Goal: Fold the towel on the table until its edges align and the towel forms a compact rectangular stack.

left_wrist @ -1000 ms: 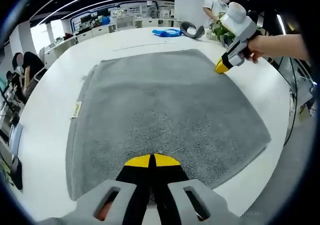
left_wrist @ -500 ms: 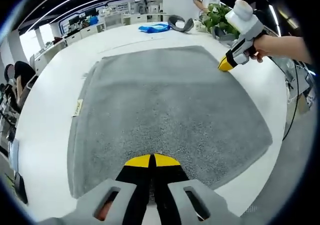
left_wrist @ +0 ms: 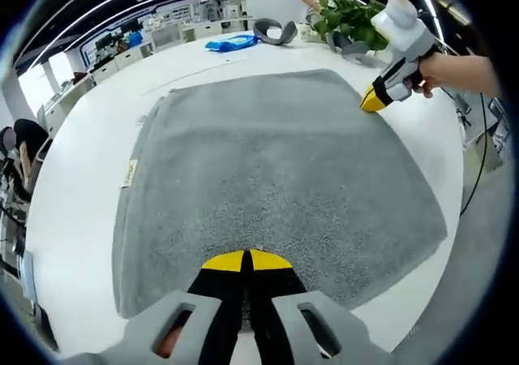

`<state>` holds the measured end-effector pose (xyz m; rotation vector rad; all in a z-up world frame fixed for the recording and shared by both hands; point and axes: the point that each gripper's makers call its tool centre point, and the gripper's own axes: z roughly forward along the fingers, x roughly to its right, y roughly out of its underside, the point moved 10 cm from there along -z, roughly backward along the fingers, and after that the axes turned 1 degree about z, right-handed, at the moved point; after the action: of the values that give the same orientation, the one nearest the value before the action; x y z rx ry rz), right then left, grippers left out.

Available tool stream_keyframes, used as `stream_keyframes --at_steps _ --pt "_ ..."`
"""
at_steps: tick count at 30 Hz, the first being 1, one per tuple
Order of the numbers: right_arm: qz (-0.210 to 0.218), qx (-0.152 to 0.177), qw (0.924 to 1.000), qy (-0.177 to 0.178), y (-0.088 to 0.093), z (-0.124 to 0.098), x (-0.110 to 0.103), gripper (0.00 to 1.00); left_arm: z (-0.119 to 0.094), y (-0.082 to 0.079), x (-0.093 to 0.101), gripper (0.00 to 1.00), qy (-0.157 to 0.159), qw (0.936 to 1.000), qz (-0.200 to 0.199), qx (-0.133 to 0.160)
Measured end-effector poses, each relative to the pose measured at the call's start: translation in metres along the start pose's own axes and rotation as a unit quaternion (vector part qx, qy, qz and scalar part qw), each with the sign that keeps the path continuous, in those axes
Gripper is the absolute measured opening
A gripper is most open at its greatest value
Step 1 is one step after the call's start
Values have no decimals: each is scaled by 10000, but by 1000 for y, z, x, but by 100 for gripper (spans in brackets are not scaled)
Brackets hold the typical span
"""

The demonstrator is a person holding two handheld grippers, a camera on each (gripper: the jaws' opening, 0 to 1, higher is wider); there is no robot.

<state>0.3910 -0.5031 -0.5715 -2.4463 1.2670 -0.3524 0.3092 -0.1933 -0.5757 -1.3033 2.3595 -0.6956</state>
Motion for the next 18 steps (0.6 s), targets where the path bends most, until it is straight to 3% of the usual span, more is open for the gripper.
stream_keyframes --at_steps 18 --pt "226 91 9997 66 19 -8 0 0 6 -13 0 0 76 9993 200 -308"
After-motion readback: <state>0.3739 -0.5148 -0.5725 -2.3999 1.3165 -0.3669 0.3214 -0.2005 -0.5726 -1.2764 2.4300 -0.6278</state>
